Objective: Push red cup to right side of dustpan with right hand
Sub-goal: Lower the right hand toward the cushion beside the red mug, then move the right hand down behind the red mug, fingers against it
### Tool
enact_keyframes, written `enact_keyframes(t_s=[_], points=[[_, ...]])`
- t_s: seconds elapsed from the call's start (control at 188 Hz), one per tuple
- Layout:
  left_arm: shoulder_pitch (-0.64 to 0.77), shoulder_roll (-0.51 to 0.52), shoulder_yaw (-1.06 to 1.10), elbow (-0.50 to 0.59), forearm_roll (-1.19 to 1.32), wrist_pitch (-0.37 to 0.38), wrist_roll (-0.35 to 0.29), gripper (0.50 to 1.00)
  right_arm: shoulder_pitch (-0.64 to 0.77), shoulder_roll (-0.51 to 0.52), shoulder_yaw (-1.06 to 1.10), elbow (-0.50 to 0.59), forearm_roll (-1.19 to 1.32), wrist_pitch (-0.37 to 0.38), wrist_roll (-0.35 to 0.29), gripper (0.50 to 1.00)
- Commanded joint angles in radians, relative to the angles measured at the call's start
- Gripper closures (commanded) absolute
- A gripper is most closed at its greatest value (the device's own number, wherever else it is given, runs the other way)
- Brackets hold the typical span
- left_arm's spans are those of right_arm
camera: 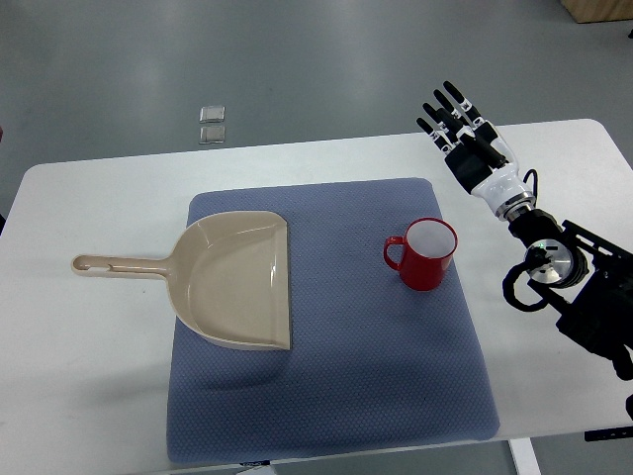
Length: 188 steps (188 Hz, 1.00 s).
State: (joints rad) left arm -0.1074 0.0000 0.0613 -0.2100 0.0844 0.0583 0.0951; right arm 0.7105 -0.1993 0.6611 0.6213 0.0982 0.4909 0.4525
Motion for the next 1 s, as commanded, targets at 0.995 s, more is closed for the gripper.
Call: enact_keyframes(t_s=[0.995], points=[[0.000,0.000,0.000,0.001,0.000,0.000,-0.011,0.500,-0.143,-0.249,0.002,0.049,-0.594,0.120,0.158,0.566]])
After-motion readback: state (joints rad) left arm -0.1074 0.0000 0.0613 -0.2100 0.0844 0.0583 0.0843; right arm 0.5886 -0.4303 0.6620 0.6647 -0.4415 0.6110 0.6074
